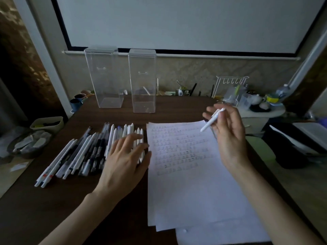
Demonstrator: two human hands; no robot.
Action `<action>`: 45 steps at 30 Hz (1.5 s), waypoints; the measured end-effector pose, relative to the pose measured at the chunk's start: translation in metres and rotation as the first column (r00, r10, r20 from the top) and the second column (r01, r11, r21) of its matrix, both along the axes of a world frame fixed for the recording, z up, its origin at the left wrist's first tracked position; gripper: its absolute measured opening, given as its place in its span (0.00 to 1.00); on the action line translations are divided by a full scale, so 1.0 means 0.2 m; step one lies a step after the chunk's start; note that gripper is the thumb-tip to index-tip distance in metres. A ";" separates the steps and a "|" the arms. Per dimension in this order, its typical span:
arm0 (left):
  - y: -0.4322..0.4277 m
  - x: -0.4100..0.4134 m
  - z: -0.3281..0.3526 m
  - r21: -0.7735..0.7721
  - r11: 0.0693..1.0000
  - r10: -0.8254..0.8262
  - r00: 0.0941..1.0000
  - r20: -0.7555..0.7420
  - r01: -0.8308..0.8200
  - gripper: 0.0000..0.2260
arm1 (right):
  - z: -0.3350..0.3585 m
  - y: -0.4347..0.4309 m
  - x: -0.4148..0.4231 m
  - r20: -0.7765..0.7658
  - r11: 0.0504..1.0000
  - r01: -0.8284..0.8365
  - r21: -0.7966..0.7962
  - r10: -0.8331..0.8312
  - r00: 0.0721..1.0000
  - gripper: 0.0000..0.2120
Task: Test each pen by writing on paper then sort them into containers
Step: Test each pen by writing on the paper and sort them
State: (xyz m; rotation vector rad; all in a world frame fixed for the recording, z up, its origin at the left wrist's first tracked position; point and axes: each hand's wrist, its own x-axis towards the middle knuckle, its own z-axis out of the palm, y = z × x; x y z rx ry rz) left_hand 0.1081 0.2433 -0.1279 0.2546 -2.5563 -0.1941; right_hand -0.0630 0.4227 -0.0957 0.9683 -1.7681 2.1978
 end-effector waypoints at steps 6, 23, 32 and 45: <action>0.26 -0.11 0.00 0.012 0.938 -0.347 0.937 0.033 0.347 0.12 | -0.06 0.03 0.01 -0.284 0.925 0.057 0.375 0.056 0.957 0.09; 0.36 -0.16 -0.10 0.162 0.805 -0.593 0.775 0.217 0.571 0.13 | -0.07 0.07 -0.05 -0.435 0.869 0.273 0.414 -0.075 0.897 0.19; 0.37 -0.16 -0.11 0.152 0.812 -0.583 0.772 0.251 0.564 0.16 | -0.06 0.13 -0.01 0.106 0.899 0.042 0.437 -0.098 0.989 0.18; 0.37 -0.17 -0.12 0.099 0.831 -0.548 0.777 0.311 0.547 0.20 | -0.23 0.10 -0.02 0.161 0.840 -0.045 0.541 -0.051 0.986 0.18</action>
